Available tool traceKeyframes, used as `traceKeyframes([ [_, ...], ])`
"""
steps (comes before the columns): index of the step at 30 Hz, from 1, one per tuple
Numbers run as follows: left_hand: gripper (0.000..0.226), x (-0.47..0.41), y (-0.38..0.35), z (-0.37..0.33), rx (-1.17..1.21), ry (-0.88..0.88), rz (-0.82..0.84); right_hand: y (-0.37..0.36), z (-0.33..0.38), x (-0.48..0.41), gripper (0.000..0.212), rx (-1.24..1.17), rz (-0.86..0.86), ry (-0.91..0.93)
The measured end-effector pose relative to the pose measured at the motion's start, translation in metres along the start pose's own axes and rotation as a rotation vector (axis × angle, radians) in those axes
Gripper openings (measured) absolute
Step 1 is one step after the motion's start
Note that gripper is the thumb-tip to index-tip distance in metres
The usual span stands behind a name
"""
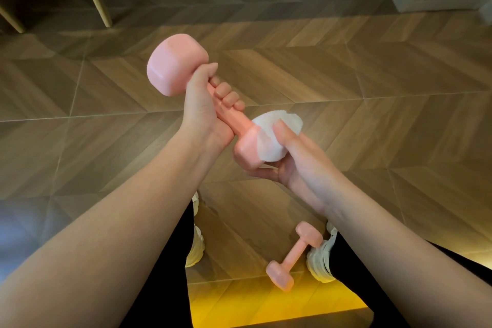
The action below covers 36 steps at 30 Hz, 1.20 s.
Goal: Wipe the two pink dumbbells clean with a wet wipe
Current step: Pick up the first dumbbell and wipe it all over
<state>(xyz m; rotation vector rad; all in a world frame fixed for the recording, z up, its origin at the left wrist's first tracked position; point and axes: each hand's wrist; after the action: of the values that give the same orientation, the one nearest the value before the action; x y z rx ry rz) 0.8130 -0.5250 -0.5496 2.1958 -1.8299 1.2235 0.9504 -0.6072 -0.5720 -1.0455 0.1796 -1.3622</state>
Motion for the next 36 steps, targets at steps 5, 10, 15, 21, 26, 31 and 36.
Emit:
traceKeyframes([
  [5,0.040,0.000,0.000,-0.002,0.020,0.004,0.000,0.001,0.000,0.002,0.042,0.045,0.025,0.032],
  [10,0.039,0.001,0.001,-0.002,0.016,0.001,-0.007,0.005,-0.003,0.003,0.045,0.246,0.047,0.090],
  [15,0.039,0.000,0.001,-0.004,0.041,-0.004,0.003,0.005,-0.001,0.003,0.048,0.104,0.092,0.070],
  [21,0.040,0.000,0.001,-0.004,0.046,-0.011,0.009,0.003,0.000,0.001,0.048,-0.096,0.065,0.014],
  [26,0.040,0.000,0.000,-0.002,0.023,-0.011,0.030,0.003,0.003,0.000,0.047,-0.120,-0.034,-0.012],
  [31,0.039,0.003,-0.004,0.004,-0.065,-0.030,0.059,0.003,0.000,-0.001,0.032,-0.022,-0.097,-0.007],
  [36,0.039,0.003,-0.005,0.007,-0.099,-0.024,0.067,0.004,-0.003,0.000,0.047,0.122,-0.058,0.018],
])
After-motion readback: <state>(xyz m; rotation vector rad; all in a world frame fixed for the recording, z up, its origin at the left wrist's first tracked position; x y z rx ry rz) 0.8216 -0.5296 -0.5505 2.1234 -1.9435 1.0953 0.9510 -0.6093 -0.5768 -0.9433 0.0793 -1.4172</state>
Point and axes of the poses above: each hand's wrist, its own x-axis away from the middle knuckle, its own y-axis out of the back of the hand, z = x × y, and after that the axes turned 15 degrees about -x, right-handed
